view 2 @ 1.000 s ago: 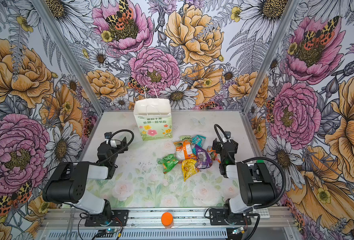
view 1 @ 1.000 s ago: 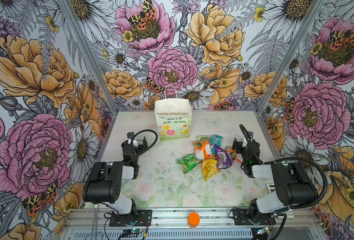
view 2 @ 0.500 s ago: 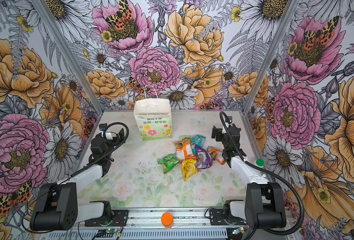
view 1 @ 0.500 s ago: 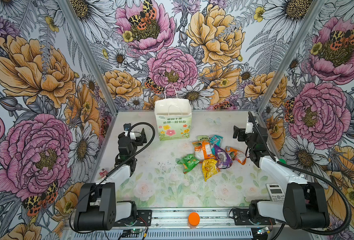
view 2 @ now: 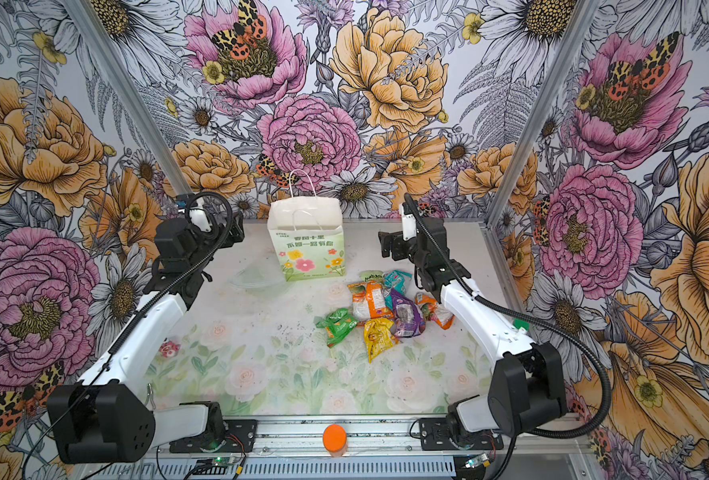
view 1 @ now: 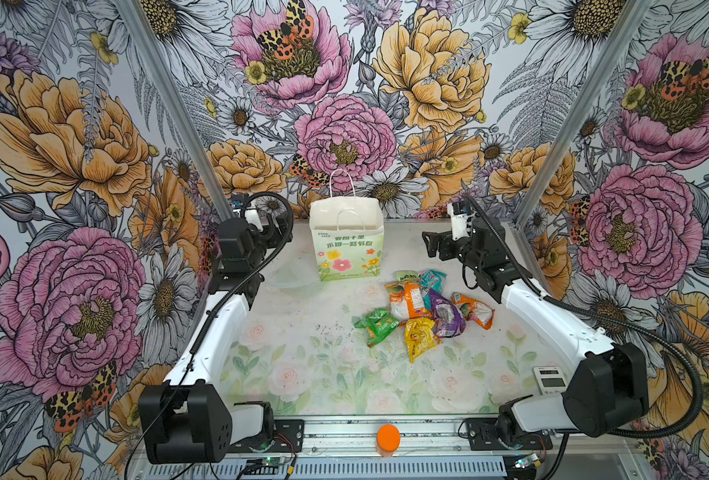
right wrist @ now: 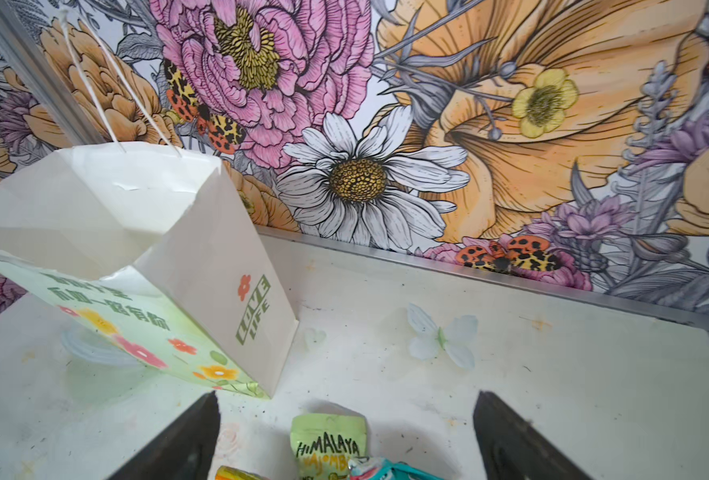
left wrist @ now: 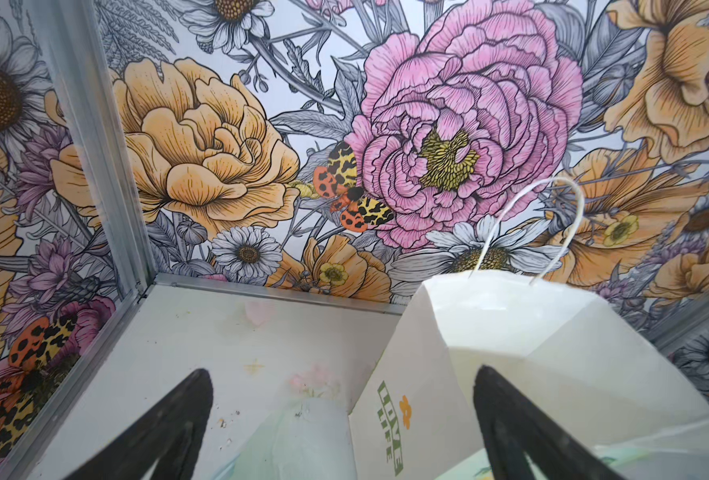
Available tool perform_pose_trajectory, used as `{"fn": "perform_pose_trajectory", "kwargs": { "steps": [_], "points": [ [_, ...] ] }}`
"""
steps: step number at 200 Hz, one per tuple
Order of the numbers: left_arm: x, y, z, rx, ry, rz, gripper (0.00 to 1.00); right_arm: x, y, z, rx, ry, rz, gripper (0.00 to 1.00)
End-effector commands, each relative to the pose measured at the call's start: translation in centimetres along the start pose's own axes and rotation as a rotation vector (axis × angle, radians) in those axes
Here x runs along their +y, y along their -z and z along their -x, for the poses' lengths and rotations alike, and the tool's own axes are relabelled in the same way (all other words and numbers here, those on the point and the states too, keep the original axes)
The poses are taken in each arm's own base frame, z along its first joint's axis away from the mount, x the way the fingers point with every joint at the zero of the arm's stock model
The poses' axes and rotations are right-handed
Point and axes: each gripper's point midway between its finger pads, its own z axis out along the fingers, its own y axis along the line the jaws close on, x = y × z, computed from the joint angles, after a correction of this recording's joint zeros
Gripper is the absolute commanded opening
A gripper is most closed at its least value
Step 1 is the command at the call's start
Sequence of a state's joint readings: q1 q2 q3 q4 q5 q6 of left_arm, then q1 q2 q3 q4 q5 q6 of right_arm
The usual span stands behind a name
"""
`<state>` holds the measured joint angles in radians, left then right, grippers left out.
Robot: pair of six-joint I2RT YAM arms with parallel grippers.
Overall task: Place the snacks into the paper bag
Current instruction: 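Raise both arms and move both grippers toward the white paper bag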
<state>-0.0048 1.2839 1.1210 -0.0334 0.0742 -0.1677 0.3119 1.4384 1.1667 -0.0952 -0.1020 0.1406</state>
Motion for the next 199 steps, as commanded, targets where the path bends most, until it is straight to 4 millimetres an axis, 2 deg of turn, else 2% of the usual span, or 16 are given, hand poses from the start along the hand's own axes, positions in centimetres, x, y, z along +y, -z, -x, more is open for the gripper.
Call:
{"fn": "perform_pose_trajectory", "kwargs": {
  "steps": [1, 26, 54, 70, 88, 109, 115, 120, 135, 176, 199],
  "points": [
    [-1.5, -0.7, -2.4, 0.159, 0.074, -0.062, 0.99, 2.6, -1.6, -0.4, 0.048, -0.010, 0.046, 0.96],
    [-3.1, -2.2, -1.9, 0.210, 0.088, -0.127, 0.99, 5.4, -3.8, -0.9, 0.075, 0.021, 0.071, 0.96],
    [-3.6, -4.7, -3.0, 0.304, 0.110, -0.164, 0.99, 7.3, -5.9, -1.9, 0.107, 0.034, 0.060, 0.96],
    [-3.0, -6.5, -3.3, 0.318, 0.134, -0.174, 0.99, 8.2, -6.8, -2.5, 0.122, 0.023, 0.069, 0.95],
    [-0.7, -8.8, -3.3, 0.306, 0.214, -0.170, 0.99, 8.9, -7.4, -3.3, 0.141, 0.010, 0.071, 0.95],
    [3.2, -11.6, -3.6, 0.265, 0.341, -0.133, 0.99, 9.4, -7.8, -4.1, 0.158, 0.006, 0.068, 0.95],
    [3.7, -12.2, -3.4, 0.247, 0.364, -0.140, 0.99, 9.5, -7.9, -4.3, 0.162, 0.007, 0.065, 0.95],
    [4.6, -13.5, -4.9, 0.266, 0.389, -0.134, 0.99, 9.5, -7.9, -4.5, 0.165, 0.009, 0.062, 0.95],
    [5.6, -15.5, -5.8, 0.265, 0.417, -0.141, 0.99, 9.5, -8.1, -5.1, 0.176, 0.014, 0.050, 0.95],
    [5.4, -20.3, -8.3, 0.295, 0.438, -0.180, 0.99, 8.4, -9.2, -7.0, 0.209, 0.006, -0.024, 0.95],
    [4.6, -22.6, -8.7, 0.255, 0.417, -0.242, 0.99, 8.1, -9.9, -7.8, 0.224, 0.003, -0.041, 0.96]
  ]
}}
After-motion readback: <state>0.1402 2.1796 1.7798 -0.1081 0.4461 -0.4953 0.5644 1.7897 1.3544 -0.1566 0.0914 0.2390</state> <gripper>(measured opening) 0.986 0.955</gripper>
